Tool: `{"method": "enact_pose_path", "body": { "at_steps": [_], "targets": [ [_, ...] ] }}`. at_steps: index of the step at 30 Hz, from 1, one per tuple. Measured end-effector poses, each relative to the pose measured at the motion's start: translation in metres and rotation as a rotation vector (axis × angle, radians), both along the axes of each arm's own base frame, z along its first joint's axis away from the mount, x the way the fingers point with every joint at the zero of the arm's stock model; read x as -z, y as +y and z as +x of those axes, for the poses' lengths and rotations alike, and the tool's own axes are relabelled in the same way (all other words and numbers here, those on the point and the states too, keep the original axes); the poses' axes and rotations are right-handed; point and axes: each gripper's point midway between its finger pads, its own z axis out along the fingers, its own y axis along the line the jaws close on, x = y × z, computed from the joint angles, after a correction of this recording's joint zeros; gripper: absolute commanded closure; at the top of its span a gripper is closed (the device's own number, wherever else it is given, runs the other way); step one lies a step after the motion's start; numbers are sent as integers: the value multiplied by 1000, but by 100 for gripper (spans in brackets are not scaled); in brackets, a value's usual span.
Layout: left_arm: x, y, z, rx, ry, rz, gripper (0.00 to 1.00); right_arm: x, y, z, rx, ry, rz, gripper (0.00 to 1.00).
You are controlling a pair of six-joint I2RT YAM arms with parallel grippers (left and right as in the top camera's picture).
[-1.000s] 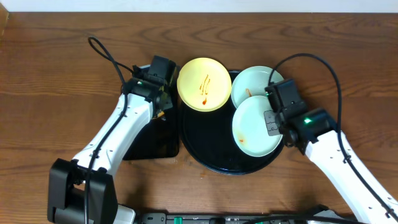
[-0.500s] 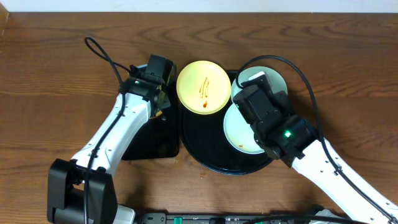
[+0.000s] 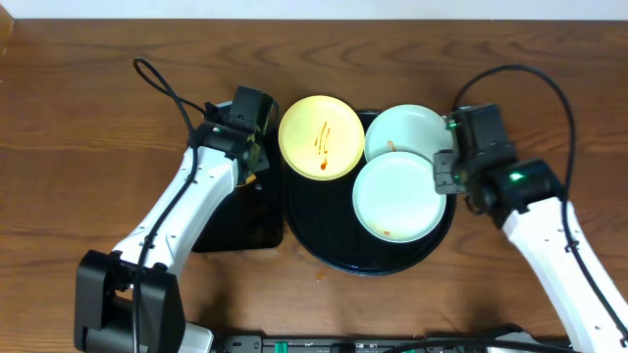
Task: Clean dirty plates on tray and stack at the side
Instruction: 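Regrip the front light-blue plate rim with the right gripper at tray edge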
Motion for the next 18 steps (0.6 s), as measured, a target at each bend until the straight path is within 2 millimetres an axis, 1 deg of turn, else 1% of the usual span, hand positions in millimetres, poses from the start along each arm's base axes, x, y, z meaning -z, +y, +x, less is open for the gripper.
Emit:
{"method": "enact_pose_path", "body": {
  "at_steps": [2,4,5,7,11,14,18],
  "targets": [
    [0,0,0,0,0,0,92,7,-9,-1,-2,30,34,56],
    [0,0,0,0,0,0,92,13,-15,-2,-15,56,62,55],
    [0,0,0,0,0,0,92,17,-17,-2,-29,73,81,51],
    [0,0,0,0,0,0,92,26,-19,-3,-52,104,118,46],
    [0,0,0,0,0,0,92,47,-13,-6,-120,177,196,41],
    [0,0,0,0,0,0,92,64,-7,-8,-160,236,232,40],
    [0,0,0,0,0,0,92,82,-1,-6,-189,278,254,43]
  ]
}}
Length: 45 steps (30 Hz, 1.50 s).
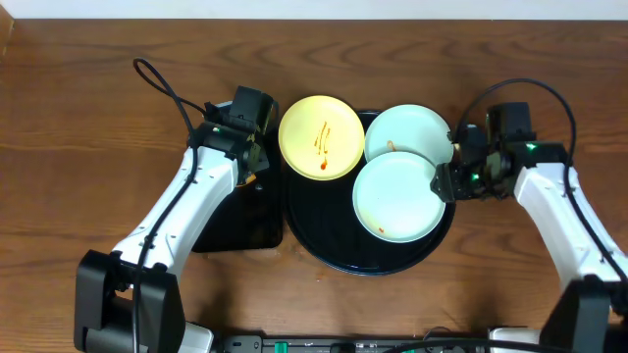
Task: Clean dirty plates on tray and stack at the side
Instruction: 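Regrip the front light-blue plate rim with the right gripper at tray edge, then lift the light-blue plate with the right gripper and carry it right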
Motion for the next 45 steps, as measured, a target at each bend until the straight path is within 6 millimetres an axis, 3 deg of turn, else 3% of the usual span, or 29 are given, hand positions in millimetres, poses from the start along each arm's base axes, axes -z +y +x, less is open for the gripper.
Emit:
{"method": "enact_pose_path", "body": {
  "at_steps": [8,10,14,18,21,31,35,40,45],
  "targets": [
    [0,0,0,0,1,0,92,26,1,8,-14,36,1,48],
    [0,0,0,0,1,0,92,31,1,7,-19,50,1,57],
    [0,0,0,0,1,0,92,43,1,5,-30,88,0,83],
    [0,0,0,0,1,0,92,47,2,3,-23,107,1,89],
    [0,0,0,0,1,0,92,47,2,3,-27,105,2,99],
    [0,0,0,0,1,0,92,46,1,1,-24,112,1,99],
    [0,0,0,0,1,0,92,34,2,3,-25,74,4,99],
    [0,0,0,0,1,0,92,-8,1,16,-27,-88,-2,99],
    [0,0,0,0,1,0,92,-42,-2,21,-41,-231,-124,99]
  ]
}}
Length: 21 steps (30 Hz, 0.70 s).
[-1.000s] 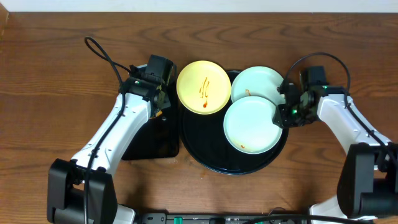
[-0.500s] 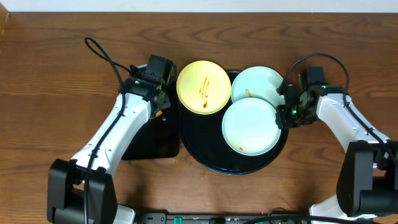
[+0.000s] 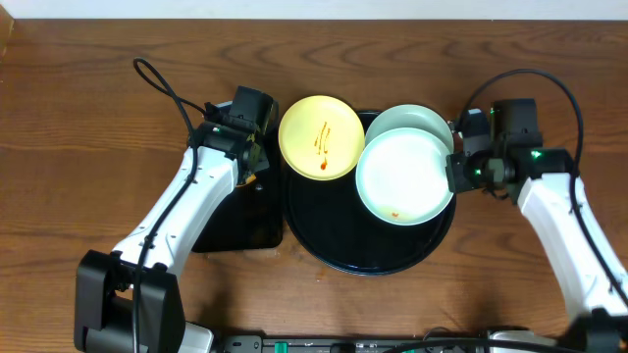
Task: Clean dirty plates on tray and stack at the side
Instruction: 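Lift the light-blue plate with the right gripper and carry it right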
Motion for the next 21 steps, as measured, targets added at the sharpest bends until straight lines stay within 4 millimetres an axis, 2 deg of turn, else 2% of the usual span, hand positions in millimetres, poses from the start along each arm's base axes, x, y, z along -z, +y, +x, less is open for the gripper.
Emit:
{"method": "enact_pose_path", "body": {
  "at_steps": [8,13,21],
  "targets": [
    [0,0,0,0,0,0,92,-11,23,-12,-97,-76,-295,99],
    [0,0,0,0,0,0,92,-27,38,-2,-102,-199,-424,99],
    [0,0,0,0,0,0,92,-53,45,5,-62,-352,-594,99]
  ]
}}
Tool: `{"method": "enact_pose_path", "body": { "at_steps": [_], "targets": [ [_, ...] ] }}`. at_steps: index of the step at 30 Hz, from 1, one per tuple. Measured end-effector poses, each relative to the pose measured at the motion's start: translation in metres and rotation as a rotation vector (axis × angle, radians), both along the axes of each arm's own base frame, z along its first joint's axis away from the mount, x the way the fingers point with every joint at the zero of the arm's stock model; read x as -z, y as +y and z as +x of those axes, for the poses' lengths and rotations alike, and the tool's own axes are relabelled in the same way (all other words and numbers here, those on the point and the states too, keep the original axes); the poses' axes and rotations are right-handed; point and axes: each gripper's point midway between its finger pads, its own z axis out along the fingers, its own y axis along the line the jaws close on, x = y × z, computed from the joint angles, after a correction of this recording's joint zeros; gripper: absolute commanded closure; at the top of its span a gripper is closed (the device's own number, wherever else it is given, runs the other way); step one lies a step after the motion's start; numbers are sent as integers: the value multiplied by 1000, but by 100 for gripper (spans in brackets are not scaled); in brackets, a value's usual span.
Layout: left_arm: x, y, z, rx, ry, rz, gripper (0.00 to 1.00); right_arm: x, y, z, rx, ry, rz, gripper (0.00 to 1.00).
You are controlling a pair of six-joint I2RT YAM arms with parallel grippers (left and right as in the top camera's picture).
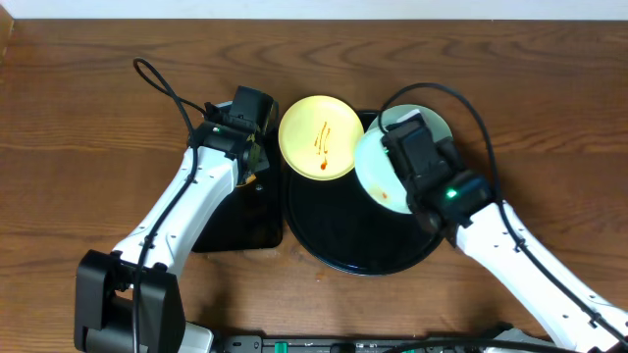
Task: Clean dirty plates on tray and stack at the side
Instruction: 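Lift the light-blue plate with the right gripper and carry it right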
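A round dark tray (334,230) sits mid-table. A yellow plate (319,137) with red-brown streaks rests on its far left rim. My right gripper (404,165) is over the tray's far right part, shut on a pale green plate (373,176) that carries a small stain. The wrist hides its fingers. Behind the arm, part of a second pale green plate (439,123) shows. My left gripper (251,169) stays just left of the yellow plate, shut on a small yellowish sponge (250,179).
A black mat (240,221) lies left of the tray, under the left arm. A black cable (162,83) loops at the far left, another arcs over the right arm. Bare wooden table surrounds the tray.
The right arm has swung in over the tray from the right. The held pale green plate has moved left, close to the yellow plate. The left arm has not moved.
At first two pale green plates lay on the tray with my right gripper at the front one's right edge. Then the gripper was at that edge from the side. Later the plate was lifted over the other, and now it is farther left.
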Motion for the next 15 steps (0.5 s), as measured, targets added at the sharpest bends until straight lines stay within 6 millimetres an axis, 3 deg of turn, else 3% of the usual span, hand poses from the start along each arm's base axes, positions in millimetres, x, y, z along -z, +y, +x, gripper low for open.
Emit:
{"method": "enact_pose_path", "body": {
  "at_steps": [9,15],
  "targets": [
    [0,0,0,0,0,0,92,-23,26,-6,-59,-117,-123,99],
    [0,0,0,0,0,0,92,-34,17,-6,-6,-176,-174,99]
  ]
}}
